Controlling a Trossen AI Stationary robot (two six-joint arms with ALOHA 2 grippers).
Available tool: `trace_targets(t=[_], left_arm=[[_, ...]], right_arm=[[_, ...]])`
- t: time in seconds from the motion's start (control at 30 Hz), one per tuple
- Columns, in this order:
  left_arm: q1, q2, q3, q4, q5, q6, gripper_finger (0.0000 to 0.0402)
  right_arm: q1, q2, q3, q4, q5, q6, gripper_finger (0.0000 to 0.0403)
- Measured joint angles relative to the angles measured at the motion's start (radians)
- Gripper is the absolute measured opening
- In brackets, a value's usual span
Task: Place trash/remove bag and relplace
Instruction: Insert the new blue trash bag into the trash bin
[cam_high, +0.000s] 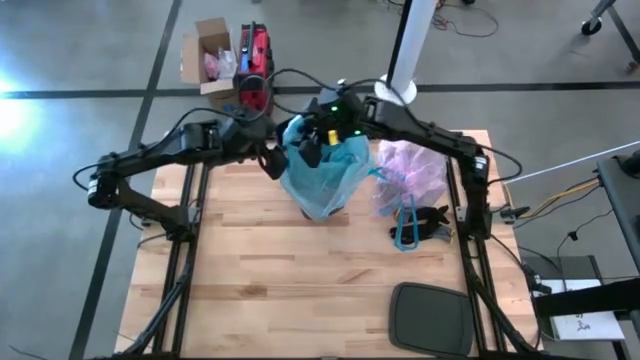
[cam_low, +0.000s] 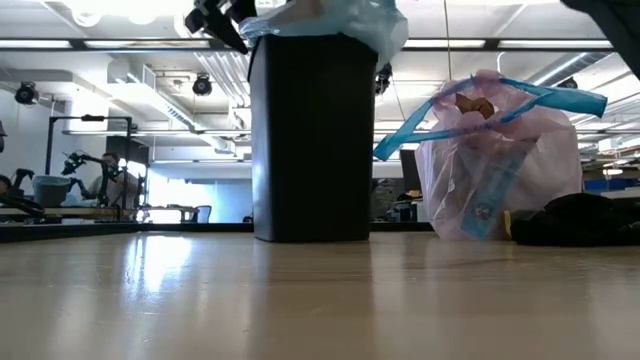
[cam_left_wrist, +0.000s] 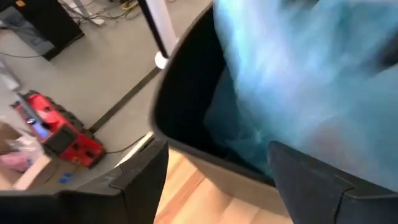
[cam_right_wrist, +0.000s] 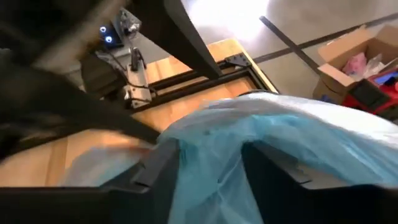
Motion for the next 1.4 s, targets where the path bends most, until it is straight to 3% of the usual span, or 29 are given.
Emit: trace_targets(t=[0.17, 0.37, 0.6, 0.73, 0.9, 1.07, 1.3, 1.4], left_arm=[[0.003, -0.011, 0.000, -0.025, -0.063, 0.026, 0.0255], [0.013, -0.036, 0.015, -0.017, -0.071, 0.011, 0.0250], [-0.028, -0.054, 0.095, 0.081, 0.013, -0.040, 0.0248], [-0.065, -0.049, 0.091, 0.171, 0.045, -0.082, 0.0251], [-0.075, -0.002, 0.078, 0.156, 0.045, -0.098, 0.0249], [-0.075, 0.045, 0.076, 0.121, 0.030, -0.109, 0.0241], [-0.071, 0.069, 0.077, 0.128, -0.010, -0.066, 0.0245], [-0.052, 0.065, 0.076, 0.106, -0.082, -0.063, 0.0250]], right_arm=[[0.000, -0.080, 0.000, -0.077, -0.034, -0.069, 0.0242], [-0.008, -0.122, 0.000, -0.057, -0.040, -0.101, 0.0259], [-0.009, -0.020, -0.002, 0.001, -0.036, -0.101, 0.0245], [0.003, 0.059, -0.003, 0.045, -0.174, -0.072, 0.0241], [0.036, 0.086, -0.004, 0.089, -0.191, -0.083, 0.0252], [0.062, 0.015, -0.002, 0.068, -0.192, -0.186, 0.0272], [0.077, -0.057, -0.002, -0.109, -0.186, -0.290, 0.0293], [0.080, -0.104, -0.002, -0.146, -0.254, -0.293, 0.0297]])
